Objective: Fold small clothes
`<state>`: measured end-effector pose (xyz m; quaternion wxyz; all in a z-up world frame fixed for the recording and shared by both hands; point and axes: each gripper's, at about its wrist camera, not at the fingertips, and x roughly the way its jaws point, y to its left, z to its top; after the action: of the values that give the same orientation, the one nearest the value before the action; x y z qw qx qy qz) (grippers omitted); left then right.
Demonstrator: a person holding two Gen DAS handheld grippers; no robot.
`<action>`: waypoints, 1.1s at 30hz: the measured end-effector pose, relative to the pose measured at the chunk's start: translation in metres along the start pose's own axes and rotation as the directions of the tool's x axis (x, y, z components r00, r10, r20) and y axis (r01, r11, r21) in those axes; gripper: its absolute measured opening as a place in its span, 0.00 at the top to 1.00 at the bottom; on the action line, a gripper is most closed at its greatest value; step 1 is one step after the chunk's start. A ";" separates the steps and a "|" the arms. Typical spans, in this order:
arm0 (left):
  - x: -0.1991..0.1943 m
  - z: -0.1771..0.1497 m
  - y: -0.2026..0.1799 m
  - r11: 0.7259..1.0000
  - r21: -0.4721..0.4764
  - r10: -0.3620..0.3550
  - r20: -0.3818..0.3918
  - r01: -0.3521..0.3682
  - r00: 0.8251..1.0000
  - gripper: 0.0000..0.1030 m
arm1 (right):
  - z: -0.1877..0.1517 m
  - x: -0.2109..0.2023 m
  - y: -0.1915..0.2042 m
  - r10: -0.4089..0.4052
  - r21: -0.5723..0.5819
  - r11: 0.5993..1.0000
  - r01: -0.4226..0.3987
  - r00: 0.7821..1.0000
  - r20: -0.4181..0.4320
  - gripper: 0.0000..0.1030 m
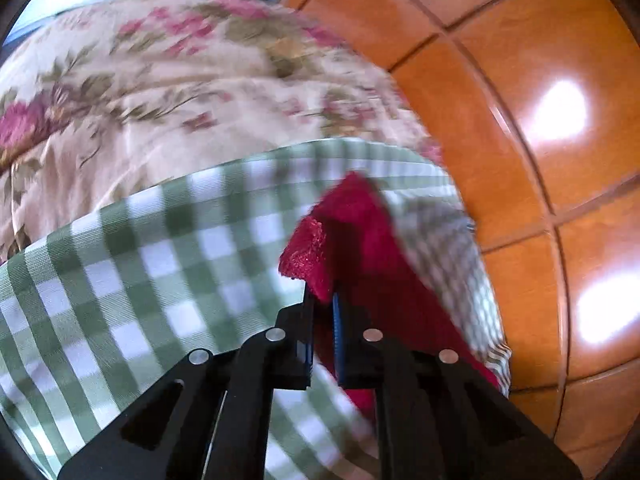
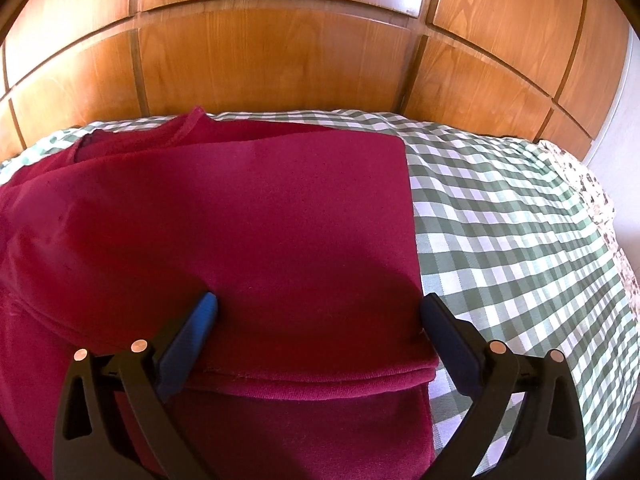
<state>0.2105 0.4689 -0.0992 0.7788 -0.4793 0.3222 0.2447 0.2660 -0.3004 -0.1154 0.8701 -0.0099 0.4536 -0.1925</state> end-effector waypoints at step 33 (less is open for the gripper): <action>-0.027 -0.315 -0.175 0.589 0.728 -0.129 -0.344 0.351 0.930 0.59 | 0.005 -0.059 0.059 0.527 0.083 0.848 -0.523 0.850 -0.023 0.51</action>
<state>0.2292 0.1086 -0.0811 0.8861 -0.1615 0.4249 -0.0909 0.2593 -0.2268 -0.0775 0.8790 0.1507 0.4510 0.0358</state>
